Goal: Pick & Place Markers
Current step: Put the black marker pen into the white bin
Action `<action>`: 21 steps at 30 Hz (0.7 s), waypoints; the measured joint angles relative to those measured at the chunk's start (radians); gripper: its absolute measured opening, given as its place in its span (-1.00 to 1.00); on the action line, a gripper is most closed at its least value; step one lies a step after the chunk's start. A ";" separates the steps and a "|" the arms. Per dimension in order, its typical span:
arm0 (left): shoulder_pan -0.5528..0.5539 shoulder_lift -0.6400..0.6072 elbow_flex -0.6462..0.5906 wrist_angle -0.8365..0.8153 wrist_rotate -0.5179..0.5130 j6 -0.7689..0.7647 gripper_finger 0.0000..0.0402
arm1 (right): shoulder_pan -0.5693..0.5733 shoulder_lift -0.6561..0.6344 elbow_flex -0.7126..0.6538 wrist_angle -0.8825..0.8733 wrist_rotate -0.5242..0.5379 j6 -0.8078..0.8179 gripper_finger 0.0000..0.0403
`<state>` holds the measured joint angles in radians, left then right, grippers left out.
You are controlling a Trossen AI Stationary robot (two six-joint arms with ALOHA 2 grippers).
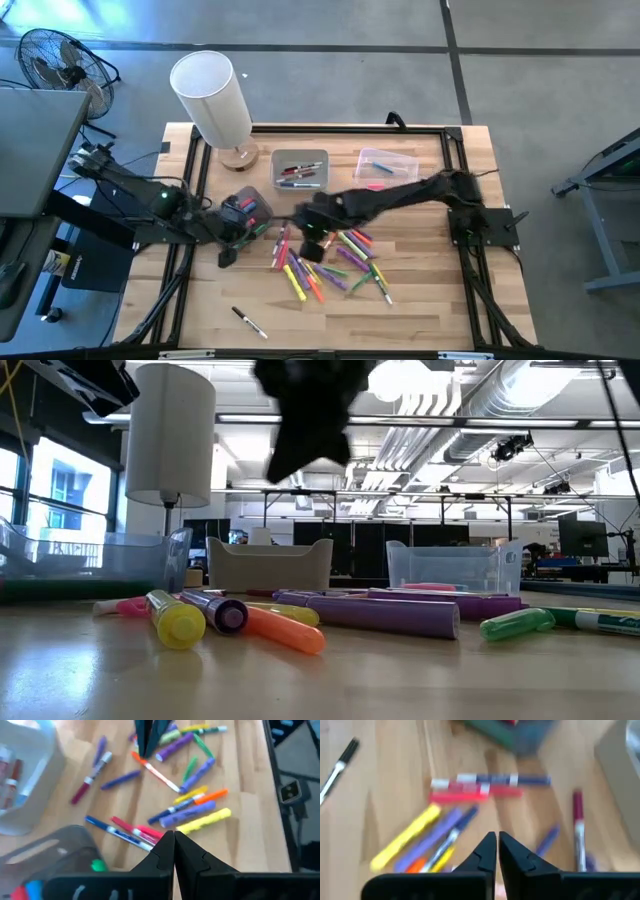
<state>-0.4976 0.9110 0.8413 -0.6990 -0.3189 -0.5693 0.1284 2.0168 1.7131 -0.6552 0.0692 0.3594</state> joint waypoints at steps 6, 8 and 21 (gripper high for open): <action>-0.036 0.189 0.129 -0.040 0.081 -0.023 -1.00 | 0.149 -0.281 -0.368 0.090 0.132 0.226 -0.95; -0.080 0.260 0.184 -0.076 0.082 0.002 -1.00 | 0.206 -0.370 -0.471 0.096 0.175 0.301 -0.99; -0.279 0.680 0.459 -0.212 0.310 0.006 -0.76 | 0.489 -0.731 -0.850 0.099 0.378 0.720 -1.00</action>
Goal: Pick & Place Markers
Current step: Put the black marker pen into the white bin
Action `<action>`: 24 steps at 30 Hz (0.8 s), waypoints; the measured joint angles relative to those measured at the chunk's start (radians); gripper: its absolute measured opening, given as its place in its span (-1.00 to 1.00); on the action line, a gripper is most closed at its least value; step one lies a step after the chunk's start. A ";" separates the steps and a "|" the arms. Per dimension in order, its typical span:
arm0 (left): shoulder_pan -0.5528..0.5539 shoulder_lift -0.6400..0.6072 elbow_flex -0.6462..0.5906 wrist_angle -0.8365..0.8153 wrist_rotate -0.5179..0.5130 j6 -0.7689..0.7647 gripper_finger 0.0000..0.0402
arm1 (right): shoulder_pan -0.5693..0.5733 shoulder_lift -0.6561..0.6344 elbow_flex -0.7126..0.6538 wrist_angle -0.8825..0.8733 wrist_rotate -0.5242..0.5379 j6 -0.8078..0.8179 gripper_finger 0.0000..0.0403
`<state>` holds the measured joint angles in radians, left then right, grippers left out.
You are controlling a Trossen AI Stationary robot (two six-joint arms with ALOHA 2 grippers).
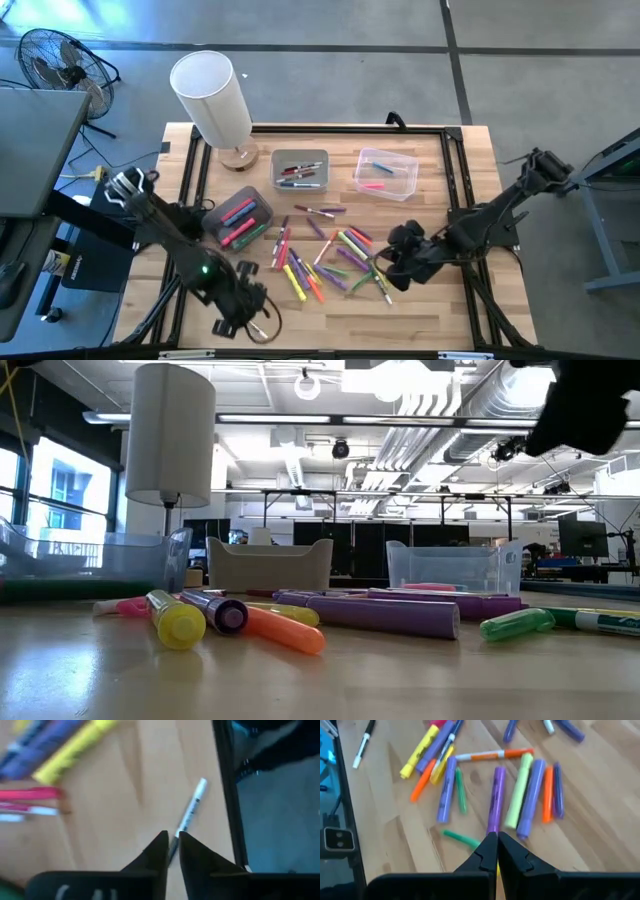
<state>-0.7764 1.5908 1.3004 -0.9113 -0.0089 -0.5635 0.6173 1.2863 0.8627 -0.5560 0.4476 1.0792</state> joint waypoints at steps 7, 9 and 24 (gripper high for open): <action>-0.038 0.137 0.050 0.002 0.063 -0.027 -0.40 | 0.039 -0.007 -0.047 0.015 0.000 0.047 -0.99; -0.051 0.169 0.049 0.002 0.071 -0.038 -0.32 | 0.039 -0.007 -0.048 0.018 0.007 0.043 -1.00; -0.081 0.364 0.049 0.027 0.031 -0.044 -0.25 | 0.038 -0.007 -0.048 0.055 0.015 0.013 -0.99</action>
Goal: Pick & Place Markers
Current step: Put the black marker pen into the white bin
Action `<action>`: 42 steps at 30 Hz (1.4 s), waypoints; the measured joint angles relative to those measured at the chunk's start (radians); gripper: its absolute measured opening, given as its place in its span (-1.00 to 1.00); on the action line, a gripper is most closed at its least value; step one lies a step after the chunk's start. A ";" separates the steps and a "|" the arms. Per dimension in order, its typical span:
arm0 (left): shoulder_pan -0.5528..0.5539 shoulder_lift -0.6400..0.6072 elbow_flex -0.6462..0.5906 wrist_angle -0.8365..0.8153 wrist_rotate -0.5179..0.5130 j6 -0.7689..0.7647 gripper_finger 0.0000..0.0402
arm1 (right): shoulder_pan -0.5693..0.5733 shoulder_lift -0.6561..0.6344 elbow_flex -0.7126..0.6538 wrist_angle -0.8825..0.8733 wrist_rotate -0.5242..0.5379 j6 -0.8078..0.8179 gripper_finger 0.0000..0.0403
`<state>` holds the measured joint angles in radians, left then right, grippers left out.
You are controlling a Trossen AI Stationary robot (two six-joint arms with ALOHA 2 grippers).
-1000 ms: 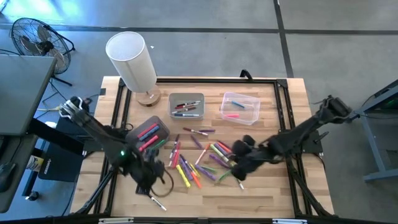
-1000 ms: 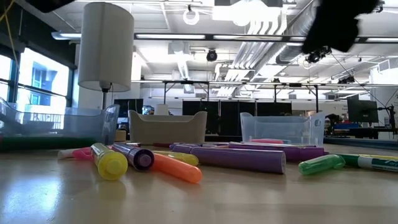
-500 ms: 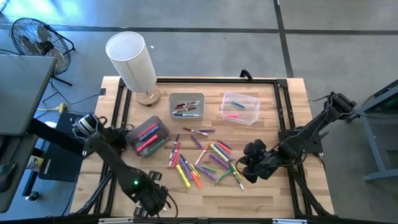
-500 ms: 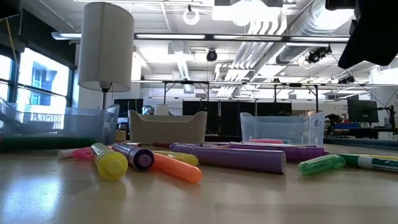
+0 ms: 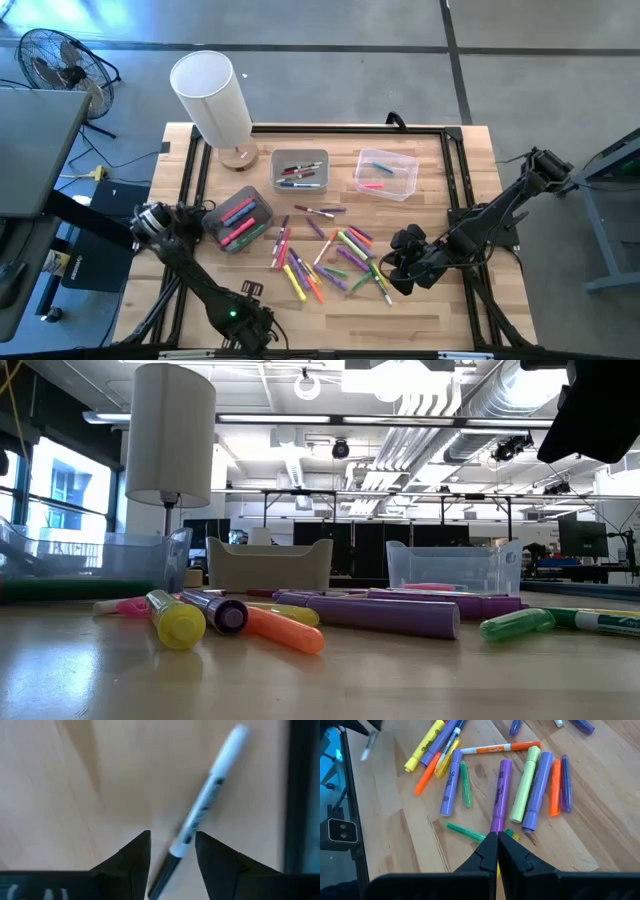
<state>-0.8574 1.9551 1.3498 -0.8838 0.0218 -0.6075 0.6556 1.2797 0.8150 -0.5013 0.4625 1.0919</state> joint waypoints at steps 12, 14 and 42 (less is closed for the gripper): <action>0.004 0.082 0.005 0.000 -0.004 -0.060 -0.56 | 0.000 0.001 0.001 0.009 -0.012 -0.061 -1.00; 0.024 0.083 0.005 -0.003 0.007 -0.079 -0.77 | 0.000 0.001 0.001 0.009 -0.011 -0.072 -0.99; 0.422 -0.173 -0.005 -0.066 -0.265 -0.117 -0.90 | 0.093 0.001 0.001 0.036 -0.031 -0.052 -0.99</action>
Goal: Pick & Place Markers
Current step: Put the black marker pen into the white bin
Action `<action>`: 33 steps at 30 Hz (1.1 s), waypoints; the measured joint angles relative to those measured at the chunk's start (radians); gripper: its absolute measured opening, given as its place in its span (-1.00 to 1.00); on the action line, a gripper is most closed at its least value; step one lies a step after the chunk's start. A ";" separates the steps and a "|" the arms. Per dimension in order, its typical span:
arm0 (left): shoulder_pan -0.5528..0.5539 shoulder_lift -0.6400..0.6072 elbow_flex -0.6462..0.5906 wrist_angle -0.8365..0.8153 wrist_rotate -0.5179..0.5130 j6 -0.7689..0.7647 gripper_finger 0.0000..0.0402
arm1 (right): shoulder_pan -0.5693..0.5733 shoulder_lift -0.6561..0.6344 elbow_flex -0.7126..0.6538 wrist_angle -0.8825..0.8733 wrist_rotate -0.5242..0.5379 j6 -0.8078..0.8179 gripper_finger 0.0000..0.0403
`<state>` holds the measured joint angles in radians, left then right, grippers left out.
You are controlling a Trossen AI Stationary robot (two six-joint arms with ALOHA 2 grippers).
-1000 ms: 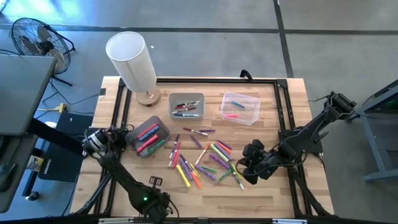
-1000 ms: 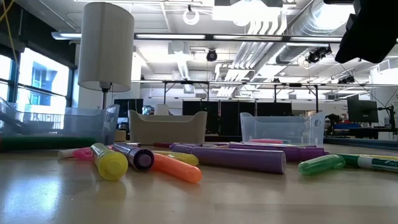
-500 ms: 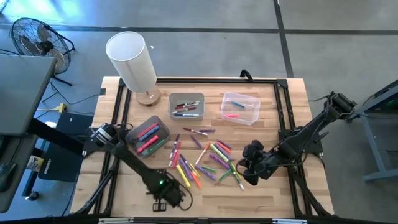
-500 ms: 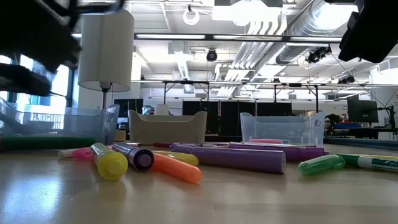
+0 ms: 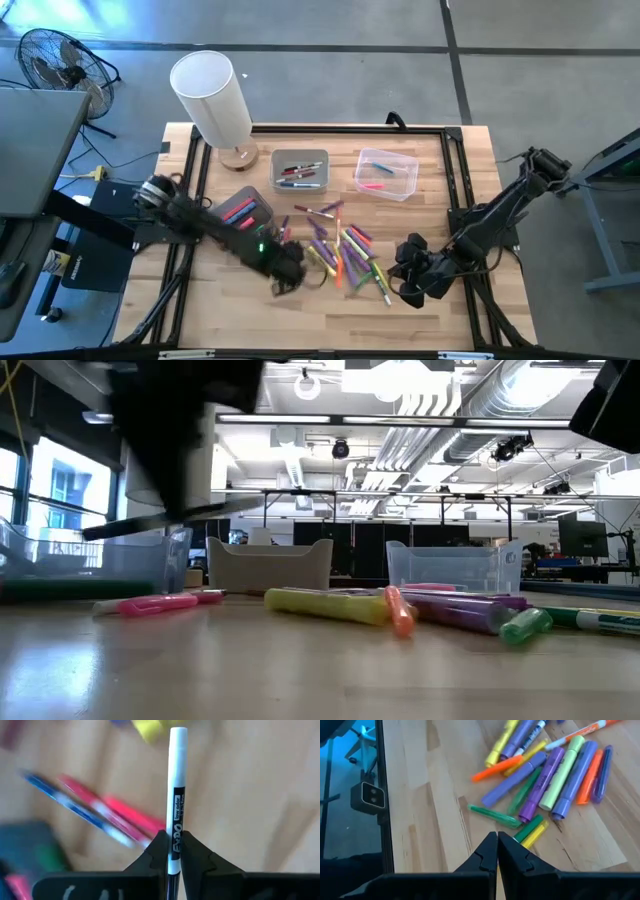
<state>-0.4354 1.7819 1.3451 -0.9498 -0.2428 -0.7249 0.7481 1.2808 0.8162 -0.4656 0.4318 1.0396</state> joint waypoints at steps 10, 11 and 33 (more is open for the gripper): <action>0.254 -0.191 0.003 0.063 -0.108 0.175 -0.90 | 0.021 0.000 0.000 -0.008 0.089 0.039 -0.99; 0.289 -0.202 0.003 0.074 -0.106 0.204 -0.90 | 0.018 0.000 0.000 -0.010 0.102 0.049 -1.00; 0.848 -0.031 0.004 0.215 0.230 0.792 -0.74 | -0.308 0.000 0.000 -0.037 0.158 0.182 -1.00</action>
<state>0.4131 1.7514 1.3490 -0.7345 -0.0132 0.0674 0.4406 1.2808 0.8162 -0.5026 0.5900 1.2211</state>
